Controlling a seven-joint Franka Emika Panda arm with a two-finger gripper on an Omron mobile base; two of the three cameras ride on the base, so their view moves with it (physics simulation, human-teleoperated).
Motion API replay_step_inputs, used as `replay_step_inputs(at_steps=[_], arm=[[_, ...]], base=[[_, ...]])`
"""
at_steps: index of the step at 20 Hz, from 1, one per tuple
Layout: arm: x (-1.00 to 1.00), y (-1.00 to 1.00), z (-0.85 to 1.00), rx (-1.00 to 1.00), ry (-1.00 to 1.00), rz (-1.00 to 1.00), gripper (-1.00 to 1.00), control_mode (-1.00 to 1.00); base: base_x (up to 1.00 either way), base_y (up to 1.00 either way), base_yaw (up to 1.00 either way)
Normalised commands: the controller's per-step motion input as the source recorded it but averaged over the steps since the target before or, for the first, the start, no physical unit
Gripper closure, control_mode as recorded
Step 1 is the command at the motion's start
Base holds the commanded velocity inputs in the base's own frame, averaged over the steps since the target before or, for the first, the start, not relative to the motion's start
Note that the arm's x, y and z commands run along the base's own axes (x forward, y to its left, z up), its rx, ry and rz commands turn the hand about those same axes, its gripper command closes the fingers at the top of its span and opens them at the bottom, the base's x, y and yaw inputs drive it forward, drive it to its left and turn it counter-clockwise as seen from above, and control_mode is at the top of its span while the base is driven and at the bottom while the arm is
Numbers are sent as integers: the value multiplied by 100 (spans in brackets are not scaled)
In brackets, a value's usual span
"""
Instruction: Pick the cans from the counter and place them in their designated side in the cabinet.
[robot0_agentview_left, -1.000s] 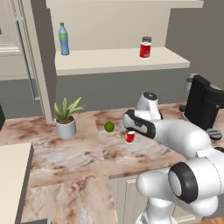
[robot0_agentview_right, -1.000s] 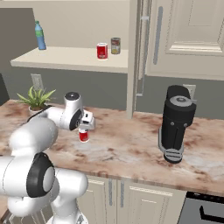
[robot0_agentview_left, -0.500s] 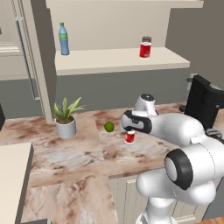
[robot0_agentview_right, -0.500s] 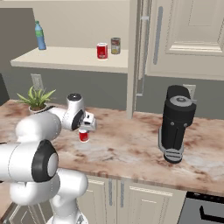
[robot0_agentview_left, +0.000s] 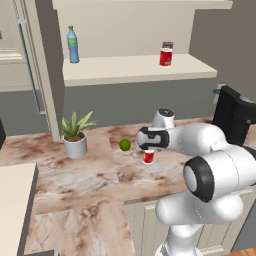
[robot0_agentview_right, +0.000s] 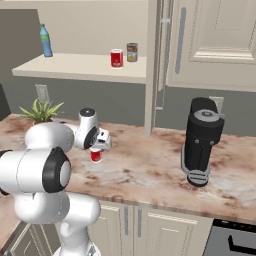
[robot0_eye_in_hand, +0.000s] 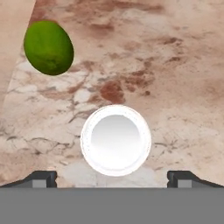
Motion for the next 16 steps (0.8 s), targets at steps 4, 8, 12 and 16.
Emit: replay_step_inputs(at_steps=[4,8,12,16], arm=[[18,0,-14,0,0,0,-100,-100],[16,0,-15,0,0,0,-100,-100],[10,0,-17,-1,0,0,-100,-100],[8,0,-17,-1,0,0,-100,-100]], base=[[0,0,0],[0,0,0],[0,0,0],[0,0,0]])
